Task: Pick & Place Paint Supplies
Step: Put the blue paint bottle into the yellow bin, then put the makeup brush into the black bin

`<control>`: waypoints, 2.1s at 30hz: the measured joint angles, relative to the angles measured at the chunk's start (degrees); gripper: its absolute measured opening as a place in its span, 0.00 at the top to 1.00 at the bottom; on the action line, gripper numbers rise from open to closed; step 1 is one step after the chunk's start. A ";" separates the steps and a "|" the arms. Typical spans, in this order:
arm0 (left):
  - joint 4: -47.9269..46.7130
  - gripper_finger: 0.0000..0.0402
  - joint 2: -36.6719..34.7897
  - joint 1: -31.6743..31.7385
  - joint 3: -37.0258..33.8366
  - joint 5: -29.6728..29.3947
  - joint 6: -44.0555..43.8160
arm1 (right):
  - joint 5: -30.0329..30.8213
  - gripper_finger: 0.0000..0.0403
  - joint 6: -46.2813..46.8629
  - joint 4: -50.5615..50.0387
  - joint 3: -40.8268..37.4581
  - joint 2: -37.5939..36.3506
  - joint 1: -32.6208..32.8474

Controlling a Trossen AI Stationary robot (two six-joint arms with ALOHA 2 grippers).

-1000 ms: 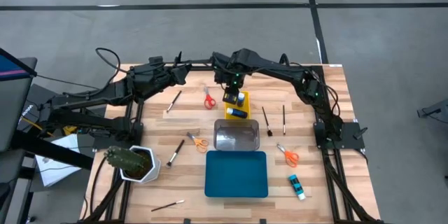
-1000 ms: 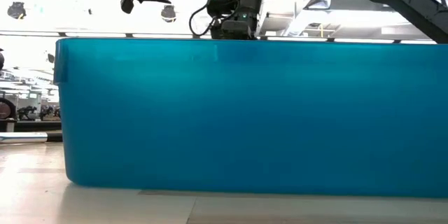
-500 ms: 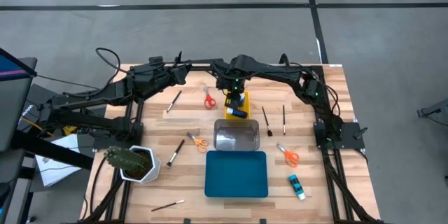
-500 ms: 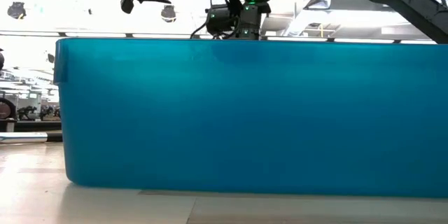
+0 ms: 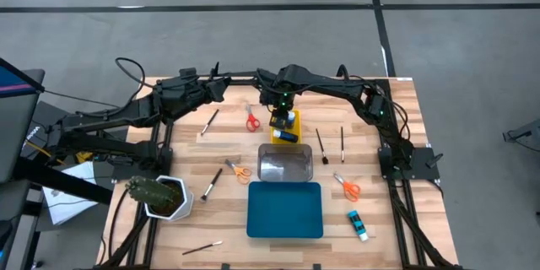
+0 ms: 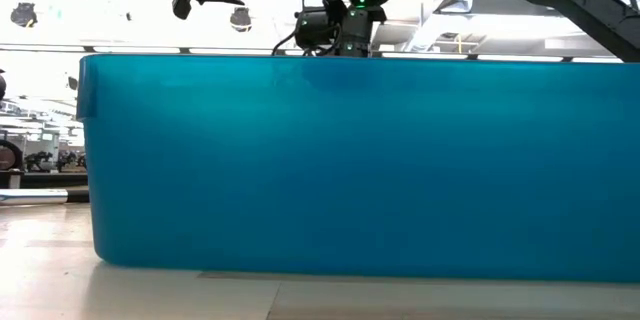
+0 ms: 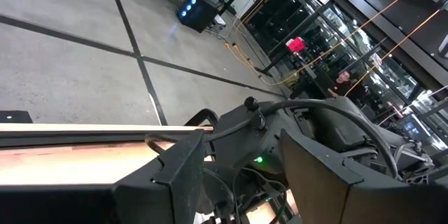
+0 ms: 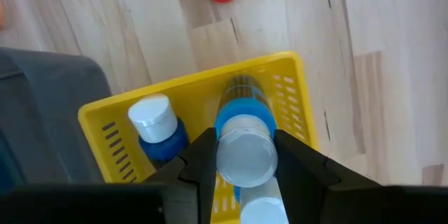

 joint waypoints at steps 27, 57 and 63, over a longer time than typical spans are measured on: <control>0.02 0.55 0.00 0.00 0.00 0.02 -0.37 | 0.01 0.66 -3.63 0.24 0.02 0.00 -0.31; 0.02 0.55 0.00 -0.06 0.00 0.02 -0.42 | -9.22 0.58 0.94 -6.91 13.95 -0.68 -3.69; 0.02 0.55 0.00 -0.30 0.00 0.75 0.32 | -10.64 0.59 1.18 -9.42 12.96 -4.25 -3.63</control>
